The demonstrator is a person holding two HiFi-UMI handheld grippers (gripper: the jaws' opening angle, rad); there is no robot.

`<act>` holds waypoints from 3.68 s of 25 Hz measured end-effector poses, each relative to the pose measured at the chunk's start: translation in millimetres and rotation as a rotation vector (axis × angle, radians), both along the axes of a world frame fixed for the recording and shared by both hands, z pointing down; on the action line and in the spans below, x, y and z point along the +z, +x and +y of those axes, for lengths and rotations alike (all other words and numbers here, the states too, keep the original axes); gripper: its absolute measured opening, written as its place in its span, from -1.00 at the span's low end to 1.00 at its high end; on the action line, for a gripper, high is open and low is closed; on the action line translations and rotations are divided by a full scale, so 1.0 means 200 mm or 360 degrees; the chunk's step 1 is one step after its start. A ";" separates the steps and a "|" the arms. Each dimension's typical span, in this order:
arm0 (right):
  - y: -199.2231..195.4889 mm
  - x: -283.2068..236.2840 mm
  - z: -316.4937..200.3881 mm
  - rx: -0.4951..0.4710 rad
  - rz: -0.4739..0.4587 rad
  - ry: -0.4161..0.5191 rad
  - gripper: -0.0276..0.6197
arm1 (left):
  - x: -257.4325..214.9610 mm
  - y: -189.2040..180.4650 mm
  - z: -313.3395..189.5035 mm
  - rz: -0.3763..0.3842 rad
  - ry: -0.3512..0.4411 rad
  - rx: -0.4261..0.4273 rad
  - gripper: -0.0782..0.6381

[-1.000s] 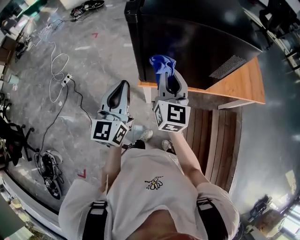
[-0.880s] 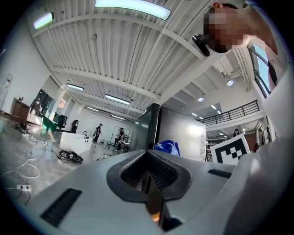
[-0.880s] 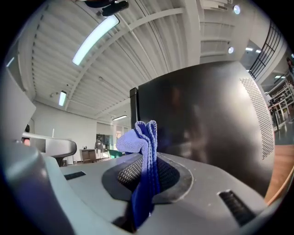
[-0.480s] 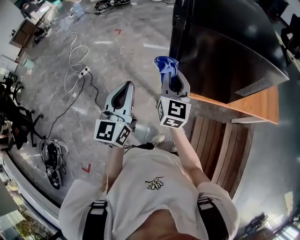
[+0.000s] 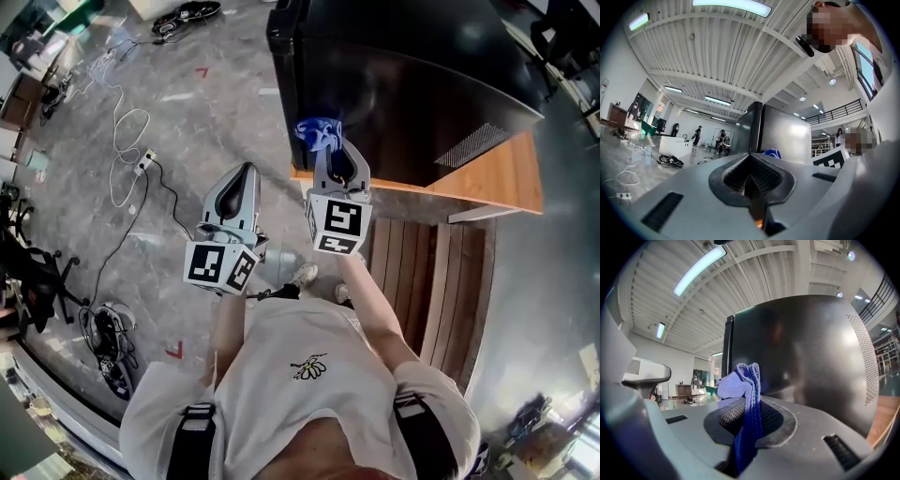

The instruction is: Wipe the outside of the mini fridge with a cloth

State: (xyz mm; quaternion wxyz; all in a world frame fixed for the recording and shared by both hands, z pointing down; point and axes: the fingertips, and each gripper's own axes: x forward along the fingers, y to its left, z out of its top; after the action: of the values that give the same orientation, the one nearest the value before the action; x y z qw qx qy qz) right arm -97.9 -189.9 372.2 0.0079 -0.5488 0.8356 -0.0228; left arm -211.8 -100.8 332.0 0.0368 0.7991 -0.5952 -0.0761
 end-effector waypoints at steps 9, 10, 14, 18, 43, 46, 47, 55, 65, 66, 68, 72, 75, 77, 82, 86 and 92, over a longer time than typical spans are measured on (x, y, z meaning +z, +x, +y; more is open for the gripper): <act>0.57 0.02 -0.04 0.0253 0.0026 -0.0020 -0.73 | 0.05 0.38 -0.08 0.0011 -0.0034 0.0147 -0.77; 0.63 0.02 -0.04 0.0286 0.0023 -0.0022 -0.73 | 0.04 0.41 -0.08 0.0011 -0.0030 0.0165 -0.77; 0.91 0.04 -0.05 0.0434 -0.0031 -0.0041 -0.73 | 0.03 0.54 -0.09 0.0010 -0.0017 0.0218 -0.77; 1.17 0.05 -0.06 0.0603 -0.0048 -0.0064 -0.73 | 0.04 0.61 -0.08 0.0013 -0.0033 0.0246 -0.77; 1.54 0.07 -0.02 0.0848 -0.0086 -0.0063 -0.73 | 0.07 0.35 -0.05 -0.0032 -0.0052 0.0111 -0.77; 1.47 0.06 0.05 0.0823 -0.0079 -0.0050 -0.73 | 0.07 0.33 -0.04 -0.0033 -0.0060 0.0119 -0.77; 1.43 0.05 0.07 0.0809 -0.0058 -0.0039 -0.73 | 0.07 0.32 -0.04 -0.0034 -0.0059 0.0121 -0.77; 0.73 0.08 0.10 0.0376 -0.0024 0.0025 -0.73 | 0.16 0.18 -0.03 -0.0068 -0.0005 0.0075 -0.77; -0.17 0.19 0.08 -0.0059 -0.0071 -0.0019 -0.73 | 0.19 -0.19 0.00 -0.0131 -0.0030 -0.0022 -0.77; -0.22 0.20 0.08 -0.0084 -0.0043 -0.0012 -0.73 | 0.21 -0.23 0.00 -0.0133 -0.0051 -0.0050 -0.77; -0.30 0.23 0.06 -0.0127 -0.0018 -0.0007 -0.73 | 0.23 -0.29 -0.01 -0.0143 -0.0098 -0.0099 -0.77; -0.34 0.24 0.02 -0.0144 -0.0028 -0.0033 -0.73 | 0.23 -0.31 -0.01 -0.0155 -0.0104 -0.0124 -0.77; -0.31 0.25 0.00 -0.0160 -0.0022 -0.0043 -0.73 | 0.23 -0.29 -0.02 -0.0154 -0.0100 -0.0120 -0.77; -0.26 0.28 0.00 -0.0155 -0.0051 -0.0073 -0.73 | 0.24 -0.23 -0.03 -0.0155 -0.0118 -0.0102 -0.77; -0.06 0.30 0.00 -0.0064 -0.0052 -0.0108 -0.73 | 0.22 -0.06 -0.07 -0.0164 -0.0117 -0.0015 -0.77; 0.11 0.29 -0.01 0.0009 -0.0018 -0.0104 -0.73 | 0.20 0.07 -0.09 -0.0168 -0.0104 0.0048 -0.77; 0.46 0.27 -0.03 0.0153 0.0045 -0.0090 -0.73 | 0.16 0.27 -0.13 -0.0143 -0.0077 0.0101 -0.77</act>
State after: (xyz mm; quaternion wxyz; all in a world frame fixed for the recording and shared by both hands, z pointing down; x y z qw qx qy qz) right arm -6.5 -195.5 425.8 -0.0183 -0.5887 0.8072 -0.0383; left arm -157.2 -126.0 363.6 0.0315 0.8190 -0.5724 -0.0246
